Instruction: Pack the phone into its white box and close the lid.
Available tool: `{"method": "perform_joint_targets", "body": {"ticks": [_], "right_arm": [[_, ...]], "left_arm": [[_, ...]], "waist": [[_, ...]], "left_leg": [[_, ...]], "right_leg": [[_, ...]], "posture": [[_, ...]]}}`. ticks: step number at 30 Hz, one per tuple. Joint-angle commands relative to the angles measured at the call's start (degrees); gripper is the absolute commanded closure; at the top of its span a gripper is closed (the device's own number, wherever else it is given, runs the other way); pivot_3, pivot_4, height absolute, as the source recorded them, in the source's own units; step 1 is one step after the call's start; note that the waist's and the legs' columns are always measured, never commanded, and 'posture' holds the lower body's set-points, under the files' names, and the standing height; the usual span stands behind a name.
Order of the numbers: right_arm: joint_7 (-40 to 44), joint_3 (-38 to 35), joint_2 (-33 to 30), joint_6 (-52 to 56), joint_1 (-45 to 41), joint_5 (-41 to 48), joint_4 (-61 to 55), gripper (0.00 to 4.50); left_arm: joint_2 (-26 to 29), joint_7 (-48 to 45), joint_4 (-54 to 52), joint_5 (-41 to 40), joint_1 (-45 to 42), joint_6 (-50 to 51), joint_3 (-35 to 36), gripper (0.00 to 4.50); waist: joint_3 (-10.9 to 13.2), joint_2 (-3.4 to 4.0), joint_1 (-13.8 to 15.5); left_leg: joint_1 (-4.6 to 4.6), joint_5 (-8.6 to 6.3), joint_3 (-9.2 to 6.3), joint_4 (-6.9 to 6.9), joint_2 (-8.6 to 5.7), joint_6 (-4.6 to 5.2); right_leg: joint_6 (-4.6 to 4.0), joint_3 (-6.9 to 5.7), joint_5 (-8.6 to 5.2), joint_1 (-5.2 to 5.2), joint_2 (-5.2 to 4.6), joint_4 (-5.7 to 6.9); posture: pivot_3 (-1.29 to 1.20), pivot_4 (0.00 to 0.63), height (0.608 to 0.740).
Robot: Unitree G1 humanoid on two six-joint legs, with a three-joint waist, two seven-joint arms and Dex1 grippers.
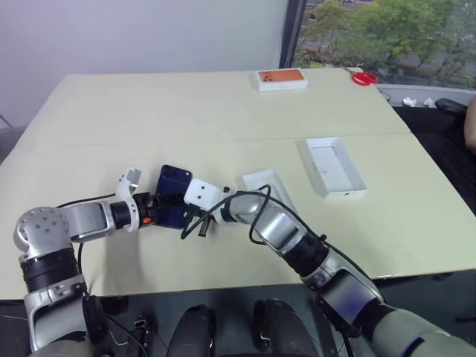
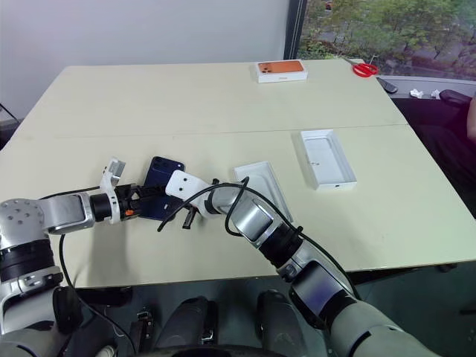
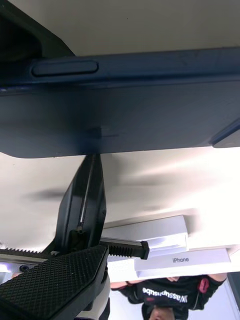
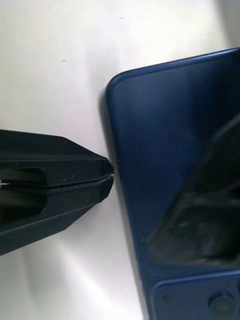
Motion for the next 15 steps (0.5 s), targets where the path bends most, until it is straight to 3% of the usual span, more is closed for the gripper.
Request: {"method": "perform_joint_targets", "body": {"ticks": [1, 5, 8, 12, 15], "right_arm": [[-0.1, -1.3, -0.3, 0.0, 0.4, -0.8, -1.7, 4.48], [-0.3, -1.5, -0.2, 0.1, 0.4, -0.9, -1.7, 4.48], [-0.5, -1.6, -0.2, 0.5, 0.5, -1.1, -1.8, 4.5], [-0.7, -1.3, -0.5, 0.7, 0.6, -1.7, -2.2, 4.5], [-0.5, -1.2, -1.1, 0.9, 0.6, -2.1, -2.9, 4.5]], "left_arm": [[2.3, -0.4, 1.7, 2.1, 0.3, 0.9, 0.0, 0.0], [3.4, -1.8, 2.7, 3.4, 0.1, 0.9, 0.0, 0.0], [3.9, -2.8, 3.4, 4.1, -0.4, 0.9, 0.5, 0.91], [4.1, -4.6, 3.9, 4.8, -0.7, 0.9, 1.1, 2.89], [4.0, -5.0, 4.5, 5.1, -0.8, 0.9, 2.0, 2.89]], "waist": [[0.0, 0.0, -0.2], [0.0, 0.0, -0.2], [0.0, 0.01, -0.2], [0.0, 0.0, -0.1], [0.0, -0.01, 0.0]], "left_leg": [[0.0, 0.0, 0.0, -0.02, 0.01, 0.0], [0.01, 0.01, 0.0, -0.09, 0.1, -0.02], [0.01, 0.01, 0.0, -0.11, 0.12, -0.03], [-0.08, 0.01, 0.0, -0.12, 0.12, -0.04], [-0.14, 0.01, 0.0, -0.14, 0.12, -0.05]], "right_leg": [[0.0, 0.0, 0.0, -0.01, 0.01, 0.0], [-0.01, 0.0, 0.0, -0.05, 0.11, 0.01], [-0.01, 0.0, 0.0, -0.08, 0.12, 0.01], [-0.01, 0.01, 0.0, -0.16, 0.11, -0.02], [-0.01, 0.01, 0.0, -0.2, 0.09, -0.07]], "posture": [[0.0, 0.15, 0.74], [0.0, 0.15, 0.74], [0.0, 0.15, 0.74], [0.0, 0.15, 0.74], [0.0, 0.15, 0.74]]}}
